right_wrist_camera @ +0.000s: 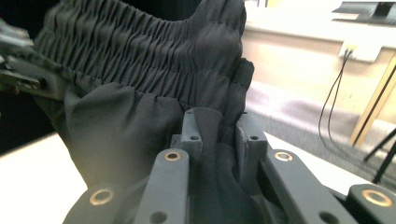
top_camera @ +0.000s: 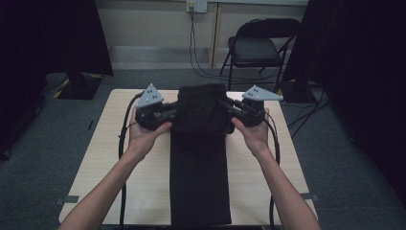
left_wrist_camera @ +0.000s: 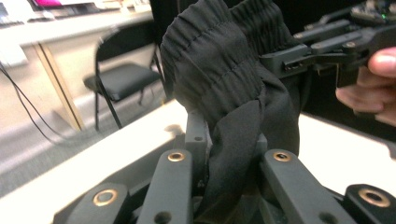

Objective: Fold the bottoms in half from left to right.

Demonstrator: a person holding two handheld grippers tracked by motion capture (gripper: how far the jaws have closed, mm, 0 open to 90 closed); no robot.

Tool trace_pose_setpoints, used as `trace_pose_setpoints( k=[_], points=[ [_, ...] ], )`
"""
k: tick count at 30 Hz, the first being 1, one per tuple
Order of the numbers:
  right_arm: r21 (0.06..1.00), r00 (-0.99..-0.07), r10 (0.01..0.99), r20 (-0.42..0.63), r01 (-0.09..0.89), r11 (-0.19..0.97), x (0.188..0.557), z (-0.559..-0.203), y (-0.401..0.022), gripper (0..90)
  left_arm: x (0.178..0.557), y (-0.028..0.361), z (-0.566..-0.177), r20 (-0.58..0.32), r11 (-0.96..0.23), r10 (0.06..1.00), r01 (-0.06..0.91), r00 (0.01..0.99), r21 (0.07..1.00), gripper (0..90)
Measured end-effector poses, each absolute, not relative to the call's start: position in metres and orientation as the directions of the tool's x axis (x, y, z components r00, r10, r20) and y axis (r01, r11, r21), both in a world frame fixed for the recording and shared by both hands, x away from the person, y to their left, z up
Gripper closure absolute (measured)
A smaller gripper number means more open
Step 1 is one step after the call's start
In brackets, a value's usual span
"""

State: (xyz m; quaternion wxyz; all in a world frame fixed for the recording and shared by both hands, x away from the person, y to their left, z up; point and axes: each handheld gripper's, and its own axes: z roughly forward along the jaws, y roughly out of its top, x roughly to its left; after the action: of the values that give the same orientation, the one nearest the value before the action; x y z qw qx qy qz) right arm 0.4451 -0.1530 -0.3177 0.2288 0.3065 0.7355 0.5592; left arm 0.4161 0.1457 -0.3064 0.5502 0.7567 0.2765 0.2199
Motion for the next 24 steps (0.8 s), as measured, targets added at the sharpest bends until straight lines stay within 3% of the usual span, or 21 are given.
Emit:
trace_pose_setpoints(
  k=[2, 3, 4, 7, 8, 13, 17, 18, 24],
  points=[
    [0.952, -0.717, 0.697, 0.018, 0.226, 0.208, 0.438, -0.337, -0.154, 76.5, 0.406, 0.148, -0.343, -0.013, -0.258, 0.65, 0.236, 0.76, 0.937, 78.4],
    [0.952, -0.717, 0.697, 0.018, 0.226, 0.208, 0.438, -0.337, -0.154, 76.5, 0.406, 0.148, -0.343, -0.013, -0.258, 0.65, 0.236, 0.76, 0.937, 78.4],
    [0.939, -0.723, 0.69, 0.025, 0.254, 0.232, 0.43, -0.361, -0.154, 76.5, 0.4, 0.149, -0.371, -0.042, -0.274, 0.649, 0.284, 0.76, 0.919, 78.3],
    [0.92, -0.729, 0.683, 0.039, 0.294, 0.261, 0.422, -0.385, -0.153, 76.4, 0.394, 0.15, -0.395, -0.047, -0.313, 0.644, 0.32, 0.763, 0.894, 77.9],
    [0.901, -0.74, 0.671, 0.056, 0.327, 0.286, 0.413, -0.41, -0.154, 76.1, 0.391, 0.151, -0.407, -0.047, -0.344, 0.633, 0.335, 0.773, 0.877, 77.3],
    [0.851, -0.754, 0.653, 0.062, 0.382, 0.36, 0.401, -0.447, -0.15, 75.3, 0.379, 0.15, -0.447, -0.058, -0.448, 0.606, 0.401, 0.793, 0.799, 75.5],
    [0.821, -0.757, 0.649, 0.074, 0.416, 0.392, 0.394, -0.467, -0.148, 74.0, 0.375, 0.149, -0.456, -0.065, -0.483, 0.593, 0.419, 0.802, 0.769, 71.1],
    [0.812, -0.754, 0.652, 0.079, 0.428, 0.397, 0.392, -0.472, -0.148, 73.6, 0.373, 0.15, -0.462, -0.102, -0.477, 0.593, 0.451, 0.799, 0.755, 68.8],
    [0.789, -0.747, 0.66, 0.08, 0.452, 0.416, 0.39, -0.483, -0.152, 71.3, 0.378, 0.171, -0.448, -0.197, -0.33, 0.61, 0.473, 0.767, 0.817, 52.2]
  ],
)
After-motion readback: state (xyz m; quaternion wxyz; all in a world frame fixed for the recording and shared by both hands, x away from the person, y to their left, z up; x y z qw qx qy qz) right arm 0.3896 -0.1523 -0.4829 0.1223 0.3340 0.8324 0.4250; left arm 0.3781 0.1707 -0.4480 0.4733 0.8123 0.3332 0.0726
